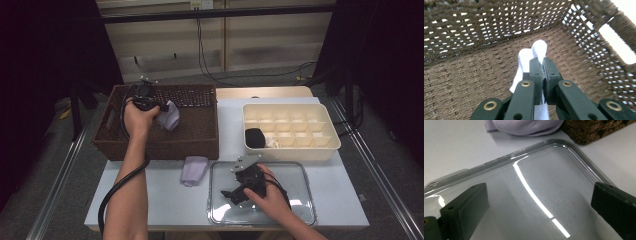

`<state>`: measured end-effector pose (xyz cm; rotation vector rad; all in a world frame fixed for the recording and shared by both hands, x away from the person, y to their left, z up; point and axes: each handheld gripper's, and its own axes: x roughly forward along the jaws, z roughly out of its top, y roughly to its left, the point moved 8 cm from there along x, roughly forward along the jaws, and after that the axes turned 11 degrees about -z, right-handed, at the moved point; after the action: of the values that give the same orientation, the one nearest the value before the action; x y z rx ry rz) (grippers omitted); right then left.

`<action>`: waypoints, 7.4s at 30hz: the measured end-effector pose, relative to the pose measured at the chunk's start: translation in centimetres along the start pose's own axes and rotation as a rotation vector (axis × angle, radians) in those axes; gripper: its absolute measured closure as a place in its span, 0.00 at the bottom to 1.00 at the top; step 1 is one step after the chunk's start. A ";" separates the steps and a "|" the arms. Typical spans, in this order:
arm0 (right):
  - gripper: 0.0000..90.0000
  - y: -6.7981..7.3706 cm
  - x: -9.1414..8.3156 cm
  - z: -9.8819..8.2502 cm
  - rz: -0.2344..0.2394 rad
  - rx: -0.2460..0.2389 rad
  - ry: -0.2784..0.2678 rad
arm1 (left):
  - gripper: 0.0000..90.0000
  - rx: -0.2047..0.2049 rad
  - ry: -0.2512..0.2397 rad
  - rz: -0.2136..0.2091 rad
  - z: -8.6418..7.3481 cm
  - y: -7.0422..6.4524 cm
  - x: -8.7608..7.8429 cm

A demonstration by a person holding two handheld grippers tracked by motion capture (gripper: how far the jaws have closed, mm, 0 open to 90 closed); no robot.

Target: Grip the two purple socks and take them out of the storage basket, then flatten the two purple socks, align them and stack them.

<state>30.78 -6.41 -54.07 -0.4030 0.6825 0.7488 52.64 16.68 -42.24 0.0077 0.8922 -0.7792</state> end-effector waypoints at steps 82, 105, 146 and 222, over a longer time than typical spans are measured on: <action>0.01 0.0 0.0 0.0 0.000 0.000 0.000 | 0.97 0.067 0.000 -0.261 -2.1 -11.9 -7.2; 0.01 0.0 -0.1 0.0 -0.009 0.002 -0.002 | 0.97 0.093 0.018 -0.313 -3.2 -14.0 -7.4; 0.01 0.1 -0.1 -0.1 -0.003 0.006 0.005 | 0.14 0.194 0.006 -0.202 -6.1 -12.7 -5.5; 0.01 0.1 -0.1 -0.1 -0.006 0.000 0.004 | 0.11 0.149 0.067 -0.216 -15.7 -12.0 1.3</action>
<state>30.66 -6.44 -54.09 -0.4063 0.6844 0.7428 34.87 12.09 -49.61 0.0703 0.9065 -1.0509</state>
